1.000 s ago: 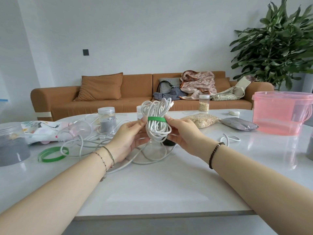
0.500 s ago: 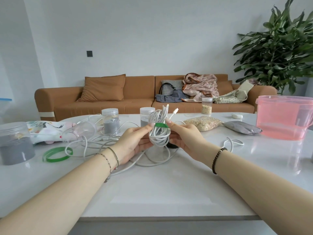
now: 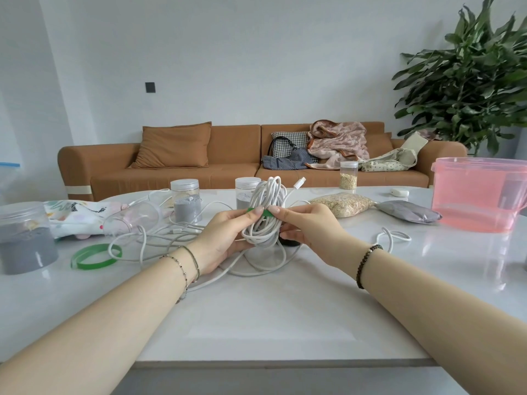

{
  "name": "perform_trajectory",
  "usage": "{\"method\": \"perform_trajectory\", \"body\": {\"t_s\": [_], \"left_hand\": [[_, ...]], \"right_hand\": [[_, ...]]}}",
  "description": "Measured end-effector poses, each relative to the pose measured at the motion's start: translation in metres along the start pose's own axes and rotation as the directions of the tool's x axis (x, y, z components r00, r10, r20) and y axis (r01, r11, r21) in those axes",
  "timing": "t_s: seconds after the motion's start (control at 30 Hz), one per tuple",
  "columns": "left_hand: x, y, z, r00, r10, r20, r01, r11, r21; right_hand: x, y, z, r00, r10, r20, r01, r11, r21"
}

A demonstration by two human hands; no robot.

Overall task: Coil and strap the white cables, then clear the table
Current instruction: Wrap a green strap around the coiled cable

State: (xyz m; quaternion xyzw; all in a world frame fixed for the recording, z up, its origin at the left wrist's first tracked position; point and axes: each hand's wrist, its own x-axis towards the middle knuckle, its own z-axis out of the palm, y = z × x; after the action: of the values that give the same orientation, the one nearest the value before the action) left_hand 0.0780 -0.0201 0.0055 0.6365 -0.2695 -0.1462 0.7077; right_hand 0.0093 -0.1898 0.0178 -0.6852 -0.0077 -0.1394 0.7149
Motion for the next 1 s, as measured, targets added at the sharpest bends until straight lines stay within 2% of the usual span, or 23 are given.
{"method": "perform_trajectory", "body": {"t_s": [0.2, 0.4, 0.57, 0.77, 0.9, 1.0], "left_hand": [[0.001, -0.003, -0.002, 0.999, 0.042, -0.013, -0.041, 0.997, 0.063], [0.002, 0.000, -0.005, 0.998, 0.068, 0.004, -0.068, 0.998, 0.018], [0.002, -0.002, -0.003, 0.993, 0.118, -0.016, -0.117, 0.993, 0.028], [0.006, -0.004, -0.005, 0.992, 0.108, -0.060, -0.106, 0.994, 0.022], [0.007, -0.006, -0.009, 0.990, 0.134, -0.045, -0.132, 0.990, 0.048], [0.003, -0.008, -0.009, 0.984, 0.162, -0.072, -0.156, 0.984, 0.080]], "right_hand": [[-0.004, -0.001, 0.000, 0.998, 0.000, 0.056, 0.005, 0.996, -0.087], [-0.004, -0.006, -0.001, 0.988, -0.158, -0.005, 0.150, 0.951, -0.270], [-0.001, -0.002, -0.001, 0.988, -0.156, -0.018, 0.146, 0.954, -0.262], [0.002, 0.002, 0.001, 0.990, -0.135, -0.026, 0.131, 0.983, -0.132], [-0.002, 0.008, 0.002, 0.987, -0.154, -0.037, 0.144, 0.970, -0.197], [-0.005, 0.011, 0.003, 0.964, -0.254, -0.084, 0.217, 0.926, -0.310]]}}
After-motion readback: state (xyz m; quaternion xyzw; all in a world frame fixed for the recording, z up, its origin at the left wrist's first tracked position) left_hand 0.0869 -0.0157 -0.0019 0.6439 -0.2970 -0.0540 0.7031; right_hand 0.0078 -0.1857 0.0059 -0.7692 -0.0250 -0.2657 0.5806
